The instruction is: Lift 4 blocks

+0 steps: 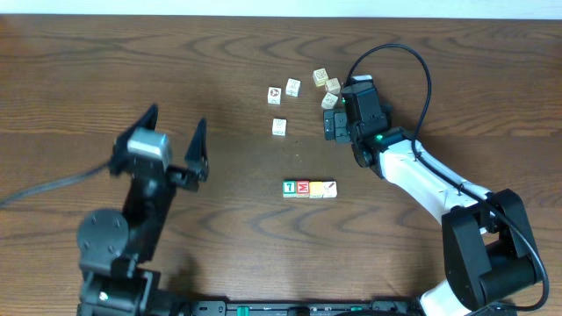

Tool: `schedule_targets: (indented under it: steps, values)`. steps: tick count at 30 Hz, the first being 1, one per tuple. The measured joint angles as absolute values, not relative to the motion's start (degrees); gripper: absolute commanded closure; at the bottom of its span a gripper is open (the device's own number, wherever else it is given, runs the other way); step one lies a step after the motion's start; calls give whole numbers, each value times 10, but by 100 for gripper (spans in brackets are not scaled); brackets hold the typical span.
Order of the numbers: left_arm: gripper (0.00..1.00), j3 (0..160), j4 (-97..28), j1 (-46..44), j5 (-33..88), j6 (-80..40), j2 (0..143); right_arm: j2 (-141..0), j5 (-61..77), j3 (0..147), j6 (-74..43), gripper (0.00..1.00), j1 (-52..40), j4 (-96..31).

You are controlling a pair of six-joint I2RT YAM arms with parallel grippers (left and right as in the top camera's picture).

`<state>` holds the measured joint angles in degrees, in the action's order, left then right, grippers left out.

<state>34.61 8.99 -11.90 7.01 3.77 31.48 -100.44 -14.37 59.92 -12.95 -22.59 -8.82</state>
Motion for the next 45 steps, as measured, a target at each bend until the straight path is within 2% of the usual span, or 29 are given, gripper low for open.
schedule_targets:
  steps: [9, 19, 29, 45]
  values:
    - [27, 152, 162, -112, 56, 46, 190, -1004, -143, 599, -130, 1, -226, -88]
    - [27, 142, 112, -94, 56, 46, 159, -1004, -144, 599, -130, 1, -226, -88]
    - [27, 55, 109, -60, 56, 46, 48, -1004, -143, 599, -130, 1, -226, -88]
    - [27, 4, 70, -49, 34, 46, 8, -1004, -143, 599, -130, 1, -226, -88]
